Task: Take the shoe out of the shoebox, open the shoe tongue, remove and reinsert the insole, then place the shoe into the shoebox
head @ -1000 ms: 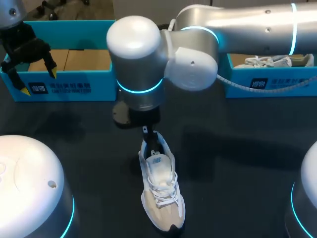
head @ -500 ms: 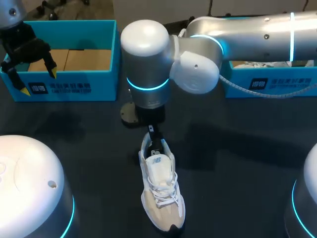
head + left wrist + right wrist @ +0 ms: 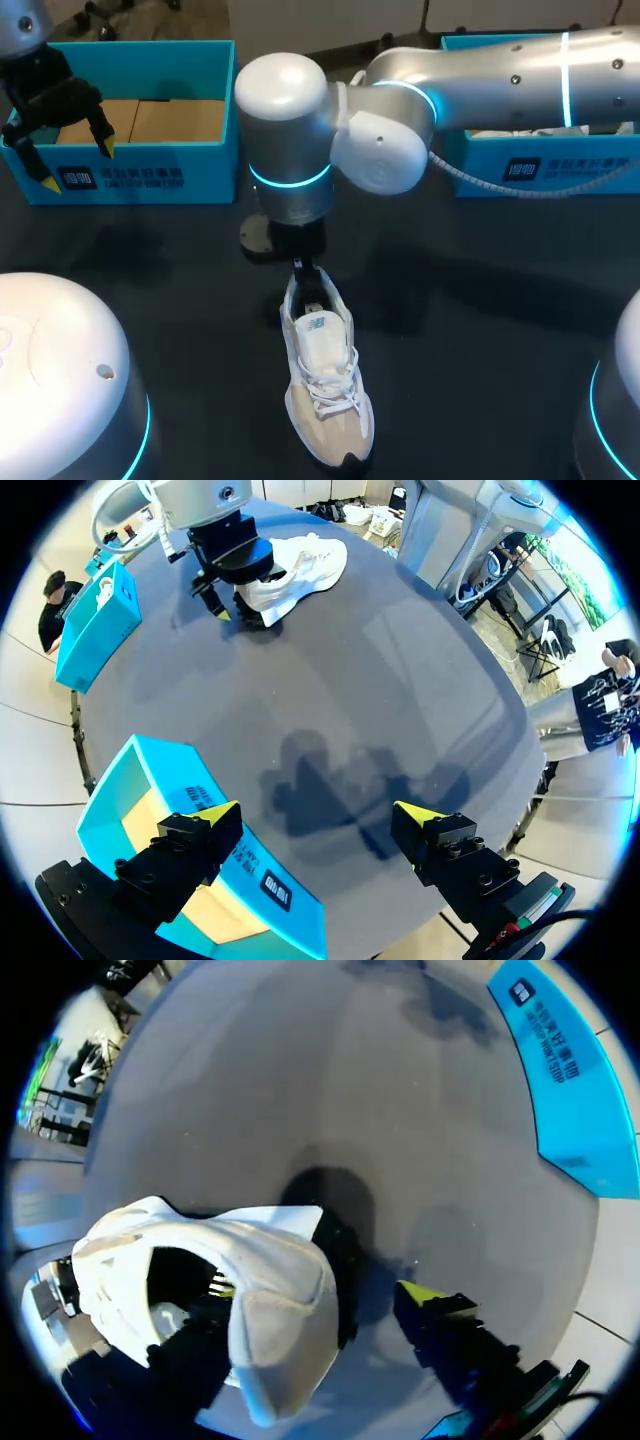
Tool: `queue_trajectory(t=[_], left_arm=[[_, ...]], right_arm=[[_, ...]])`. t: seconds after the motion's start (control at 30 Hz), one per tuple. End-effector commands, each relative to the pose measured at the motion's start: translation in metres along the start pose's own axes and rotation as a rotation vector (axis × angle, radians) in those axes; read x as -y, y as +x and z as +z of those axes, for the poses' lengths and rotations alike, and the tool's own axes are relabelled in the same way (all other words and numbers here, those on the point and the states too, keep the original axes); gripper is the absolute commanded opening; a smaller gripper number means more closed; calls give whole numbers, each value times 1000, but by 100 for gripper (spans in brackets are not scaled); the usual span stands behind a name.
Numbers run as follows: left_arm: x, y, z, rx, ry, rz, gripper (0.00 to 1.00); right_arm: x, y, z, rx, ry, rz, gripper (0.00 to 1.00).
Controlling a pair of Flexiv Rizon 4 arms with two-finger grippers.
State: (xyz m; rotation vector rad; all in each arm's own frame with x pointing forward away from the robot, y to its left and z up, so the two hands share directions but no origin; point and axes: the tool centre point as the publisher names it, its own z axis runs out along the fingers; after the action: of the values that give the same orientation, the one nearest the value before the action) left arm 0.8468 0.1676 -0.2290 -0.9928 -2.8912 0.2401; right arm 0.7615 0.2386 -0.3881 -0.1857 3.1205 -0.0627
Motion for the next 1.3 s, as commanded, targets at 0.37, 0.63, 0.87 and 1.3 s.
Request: queue_trajectory(t=[0.37,0.63,0.87,1.3], left_arm=[[0,0,0,-3,-1,1,100],[0,0,0,-3,-1,1,100],[0,0,0,-3,-1,1,100],[0,0,0,-3,-1,1,100]], right_arm=[[0,3,-7,33,-4,29,0],[24,-10,-39,80,-6,60,0],[57,-30,-89,130,47,84,0],[96,-53,-150,175,37,95,0]])
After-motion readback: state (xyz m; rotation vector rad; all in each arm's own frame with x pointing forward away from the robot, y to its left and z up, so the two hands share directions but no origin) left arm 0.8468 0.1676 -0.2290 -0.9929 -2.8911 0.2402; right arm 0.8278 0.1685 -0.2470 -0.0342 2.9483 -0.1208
